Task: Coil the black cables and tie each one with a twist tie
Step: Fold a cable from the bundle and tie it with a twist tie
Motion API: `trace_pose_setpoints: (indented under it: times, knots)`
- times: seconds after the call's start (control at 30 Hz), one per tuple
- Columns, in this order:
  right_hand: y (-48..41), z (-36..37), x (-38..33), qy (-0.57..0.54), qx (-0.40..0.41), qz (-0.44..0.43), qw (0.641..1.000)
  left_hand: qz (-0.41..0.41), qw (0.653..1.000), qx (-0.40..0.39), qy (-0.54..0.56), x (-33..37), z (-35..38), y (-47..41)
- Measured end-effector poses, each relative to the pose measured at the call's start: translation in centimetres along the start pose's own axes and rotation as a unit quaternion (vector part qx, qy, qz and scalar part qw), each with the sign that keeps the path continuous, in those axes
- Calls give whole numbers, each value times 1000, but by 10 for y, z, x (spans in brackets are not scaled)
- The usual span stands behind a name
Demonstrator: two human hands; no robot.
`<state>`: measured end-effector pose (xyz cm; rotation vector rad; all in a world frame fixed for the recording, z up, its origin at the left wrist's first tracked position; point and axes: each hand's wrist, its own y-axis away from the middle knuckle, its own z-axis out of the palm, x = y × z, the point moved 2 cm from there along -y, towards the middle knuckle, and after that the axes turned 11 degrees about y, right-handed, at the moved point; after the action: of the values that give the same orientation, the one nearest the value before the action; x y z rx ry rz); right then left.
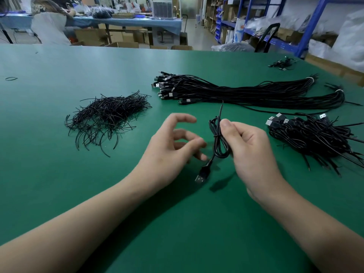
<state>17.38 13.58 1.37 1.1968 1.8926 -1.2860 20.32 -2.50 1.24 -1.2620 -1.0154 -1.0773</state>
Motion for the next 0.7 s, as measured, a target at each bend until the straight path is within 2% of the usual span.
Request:
trace_pose_setpoints:
  times: [0.03, 0.1, 0.17, 0.23, 0.33, 0.47, 0.57, 0.7]
  knots:
    - [-1, 2, 3, -25, -6, 32, 999, 64, 995, 1, -81, 1, -1, 1]
    - [1, 5, 8, -60, -23, 78, 995, 164, 962, -6, -219, 5, -1, 2]
    - [4, 10, 9, -71, -44, 92, 992, 198, 944, 1, -265, 7, 0, 3]
    - [6, 12, 6, -66, -54, 86, 993, 188, 948, 13, -256, 6, -1, 3]
    - [5, 10, 0, -8, -46, 33, 998, 164, 961, 0, -223, 6, -1, 3]
    - [5, 2, -9, 69, -31, -70, 995, 72, 987, -42, -134, 5, 2, 2]
    - [5, -3, -10, 70, -31, -99, 992, 21, 996, -76, -40, 5, 6, 3]
    - [4, -6, -11, 66, -45, -121, 989, -38, 993, -112, 8, 6, 7, 1]
